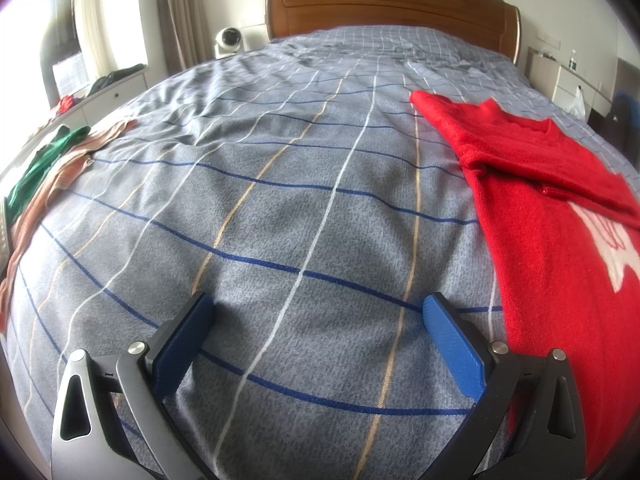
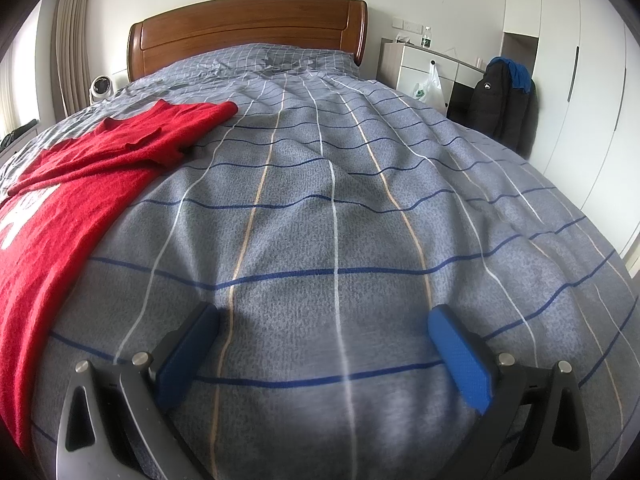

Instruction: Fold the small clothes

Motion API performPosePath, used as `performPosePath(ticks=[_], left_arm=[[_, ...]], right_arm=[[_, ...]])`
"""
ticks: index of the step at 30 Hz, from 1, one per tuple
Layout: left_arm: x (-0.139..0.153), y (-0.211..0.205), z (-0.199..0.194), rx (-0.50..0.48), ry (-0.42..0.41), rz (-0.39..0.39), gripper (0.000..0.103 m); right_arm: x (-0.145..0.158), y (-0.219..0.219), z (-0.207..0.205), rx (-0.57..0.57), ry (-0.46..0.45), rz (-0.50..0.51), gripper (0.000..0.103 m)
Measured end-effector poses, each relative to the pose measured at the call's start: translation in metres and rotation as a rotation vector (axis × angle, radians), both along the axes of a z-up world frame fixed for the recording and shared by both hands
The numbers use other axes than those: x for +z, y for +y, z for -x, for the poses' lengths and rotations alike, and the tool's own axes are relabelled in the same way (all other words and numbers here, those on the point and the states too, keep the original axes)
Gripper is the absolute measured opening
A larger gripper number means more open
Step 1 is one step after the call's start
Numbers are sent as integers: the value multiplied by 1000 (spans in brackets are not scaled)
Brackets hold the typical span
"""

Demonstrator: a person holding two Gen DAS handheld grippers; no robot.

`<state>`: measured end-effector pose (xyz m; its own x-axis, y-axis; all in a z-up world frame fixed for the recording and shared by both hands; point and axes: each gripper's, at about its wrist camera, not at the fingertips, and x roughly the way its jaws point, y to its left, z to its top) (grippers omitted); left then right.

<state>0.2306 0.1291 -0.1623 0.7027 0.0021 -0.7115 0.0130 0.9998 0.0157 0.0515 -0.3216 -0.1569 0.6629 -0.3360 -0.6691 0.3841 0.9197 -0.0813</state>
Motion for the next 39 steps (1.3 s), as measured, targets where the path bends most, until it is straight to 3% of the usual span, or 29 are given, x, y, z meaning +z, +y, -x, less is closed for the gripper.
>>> performPosePath(ticks=[21,26,29,39], left_arm=[[9,0,-2,7,18,-15,103],[41,9,-20,3,31,92,103],[51,12,-28,18,36,95,103],[63,-2,38,-118,96,147,102]], right_arm=[[0,0,2,-1,-2,2,102],[0,-1,3,-1,-2,0,102],[1,-1,3,-2,-1,2,102],[1,-2,4,2,-6,-14,102]])
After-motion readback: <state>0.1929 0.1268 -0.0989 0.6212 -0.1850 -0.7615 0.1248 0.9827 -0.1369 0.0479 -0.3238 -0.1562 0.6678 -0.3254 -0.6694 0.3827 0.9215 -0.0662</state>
